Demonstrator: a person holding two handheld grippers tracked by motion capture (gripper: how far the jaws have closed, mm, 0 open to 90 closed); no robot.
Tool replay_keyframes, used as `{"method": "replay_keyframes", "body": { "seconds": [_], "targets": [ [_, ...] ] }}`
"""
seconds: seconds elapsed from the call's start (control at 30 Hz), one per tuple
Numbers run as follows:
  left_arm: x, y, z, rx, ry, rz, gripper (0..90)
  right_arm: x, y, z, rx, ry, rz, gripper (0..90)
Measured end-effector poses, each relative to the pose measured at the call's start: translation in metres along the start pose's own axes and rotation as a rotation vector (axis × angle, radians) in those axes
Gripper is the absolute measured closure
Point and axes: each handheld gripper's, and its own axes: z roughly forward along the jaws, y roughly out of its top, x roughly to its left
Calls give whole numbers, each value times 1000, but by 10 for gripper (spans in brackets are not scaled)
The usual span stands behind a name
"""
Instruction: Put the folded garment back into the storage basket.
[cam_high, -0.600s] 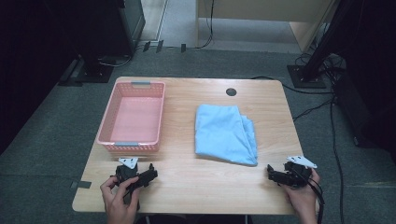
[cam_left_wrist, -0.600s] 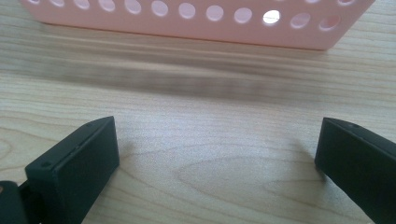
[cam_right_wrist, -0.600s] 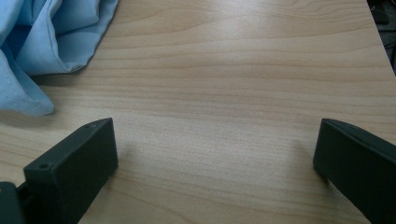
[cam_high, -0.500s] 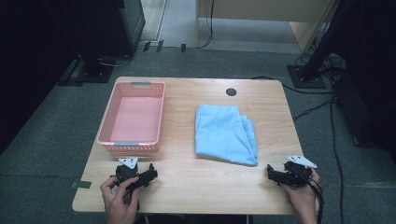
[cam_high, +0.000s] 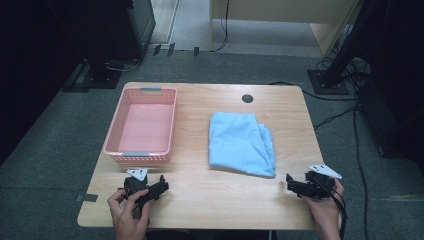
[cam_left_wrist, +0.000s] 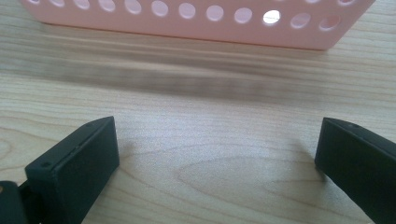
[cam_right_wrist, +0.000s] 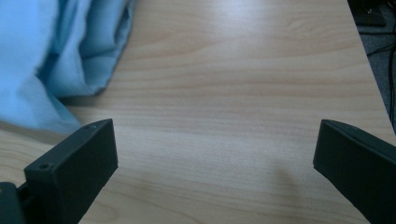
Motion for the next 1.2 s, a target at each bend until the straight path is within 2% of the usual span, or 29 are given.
{"method": "replay_keyframes", "body": {
  "seconds": [0.23, 0.53, 0.67, 0.77, 1.2],
  "targets": [
    [0, 0, 0, 0, 0, 0, 0, 6, 11, -11, -28, 31, 18, 0],
    [0, 0, 0, -1, 0, 0, 0, 12, 28, -21, -59, 41, 18, 0],
    [0, 0, 0, -1, 0, -1, 0, 15, 36, -19, -55, 38, 18, 0],
    [0, 0, 0, -1, 0, -1, 0, 17, 42, -16, -59, 54, 31, 0],
    [0, 0, 0, 0, 1, -1, 0, 30, 61, -7, -49, 62, 10, 3]
  ]
}}
